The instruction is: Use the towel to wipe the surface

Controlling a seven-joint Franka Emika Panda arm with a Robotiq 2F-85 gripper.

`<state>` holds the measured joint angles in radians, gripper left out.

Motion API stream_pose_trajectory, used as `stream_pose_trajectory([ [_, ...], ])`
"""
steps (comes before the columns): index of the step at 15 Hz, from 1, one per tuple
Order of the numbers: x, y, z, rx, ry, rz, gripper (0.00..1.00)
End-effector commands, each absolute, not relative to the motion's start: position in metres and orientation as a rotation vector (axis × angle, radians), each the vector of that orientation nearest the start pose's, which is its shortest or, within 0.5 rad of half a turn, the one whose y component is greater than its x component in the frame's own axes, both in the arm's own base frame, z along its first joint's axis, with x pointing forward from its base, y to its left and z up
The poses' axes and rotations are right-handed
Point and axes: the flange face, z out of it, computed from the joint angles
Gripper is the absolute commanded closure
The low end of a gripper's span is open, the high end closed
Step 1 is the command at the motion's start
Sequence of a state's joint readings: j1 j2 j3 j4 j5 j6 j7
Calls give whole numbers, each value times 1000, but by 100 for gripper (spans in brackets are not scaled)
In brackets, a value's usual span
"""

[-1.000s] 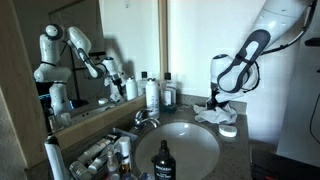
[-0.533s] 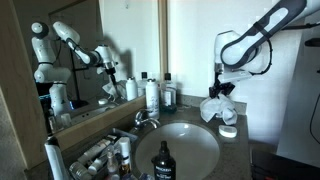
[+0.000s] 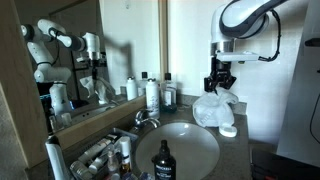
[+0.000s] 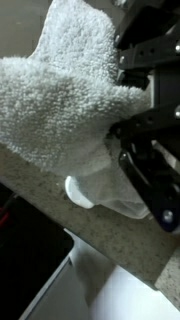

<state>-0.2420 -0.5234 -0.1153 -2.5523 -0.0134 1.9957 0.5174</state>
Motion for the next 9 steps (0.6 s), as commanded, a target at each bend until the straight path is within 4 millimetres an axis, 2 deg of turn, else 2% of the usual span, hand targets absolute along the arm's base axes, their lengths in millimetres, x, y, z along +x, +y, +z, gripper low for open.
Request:
stream_pose_trajectory([
  [1,343,-98,402,-2790,1286,304,93],
  [5,322,-55,340,-2725,1247,665,93],
  [9,300,-31,296,-2664,1244,962,93],
])
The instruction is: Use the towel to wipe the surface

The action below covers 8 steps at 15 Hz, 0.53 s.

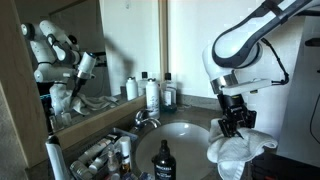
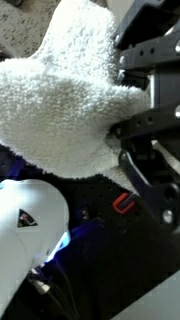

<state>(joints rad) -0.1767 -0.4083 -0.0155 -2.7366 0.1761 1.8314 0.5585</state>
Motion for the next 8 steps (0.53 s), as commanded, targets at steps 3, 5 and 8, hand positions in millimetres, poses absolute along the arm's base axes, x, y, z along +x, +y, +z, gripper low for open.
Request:
stream_pose_trajectory([
  [3,300,-6,266,-2671,1198,1034,93],
  [5,311,17,253,-2729,1141,977,93],
  [8,332,53,237,-2801,1034,845,93],
])
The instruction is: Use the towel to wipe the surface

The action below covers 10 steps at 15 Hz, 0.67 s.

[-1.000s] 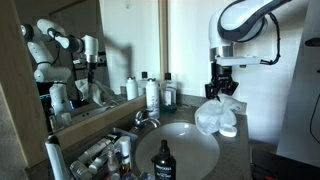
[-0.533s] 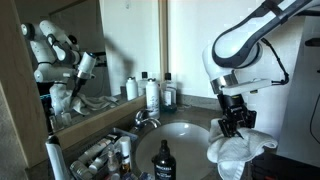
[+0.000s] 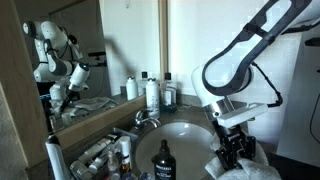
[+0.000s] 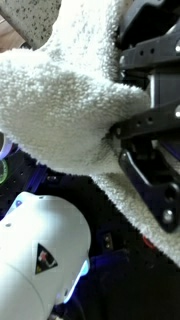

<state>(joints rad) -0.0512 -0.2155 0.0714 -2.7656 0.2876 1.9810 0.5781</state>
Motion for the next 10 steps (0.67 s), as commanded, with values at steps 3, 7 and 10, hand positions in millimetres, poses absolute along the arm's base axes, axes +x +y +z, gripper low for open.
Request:
stream_pose_trajectory([
  [3,348,72,229,-2855,962,756,93],
  [7,338,44,230,-2917,1011,735,93],
  [10,327,9,227,-2934,1127,698,93],
])
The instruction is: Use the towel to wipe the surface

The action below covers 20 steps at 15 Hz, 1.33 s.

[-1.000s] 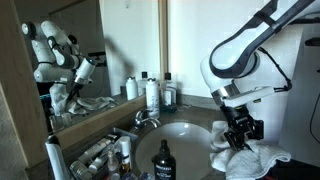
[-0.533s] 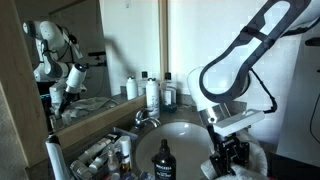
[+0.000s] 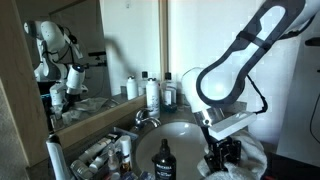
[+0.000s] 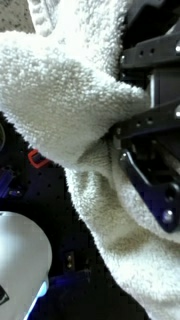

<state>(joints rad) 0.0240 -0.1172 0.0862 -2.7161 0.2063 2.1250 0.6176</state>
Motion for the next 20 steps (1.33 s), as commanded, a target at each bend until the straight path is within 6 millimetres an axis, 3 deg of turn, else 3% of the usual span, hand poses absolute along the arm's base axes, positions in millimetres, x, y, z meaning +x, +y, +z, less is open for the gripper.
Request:
stream_pose_trajectory([
  [1,324,-4,226,-2955,1165,682,93],
  [5,308,-53,222,-2947,1344,655,93],
  [6,326,-66,226,-2935,1382,645,93],
  [8,329,-75,228,-2903,1409,614,93],
  [9,321,-71,229,-2878,1401,615,93],
  [13,338,-31,238,-2749,1218,706,93],
  [18,355,47,248,-2565,921,814,93],
  [20,359,66,250,-2538,865,867,93],
])
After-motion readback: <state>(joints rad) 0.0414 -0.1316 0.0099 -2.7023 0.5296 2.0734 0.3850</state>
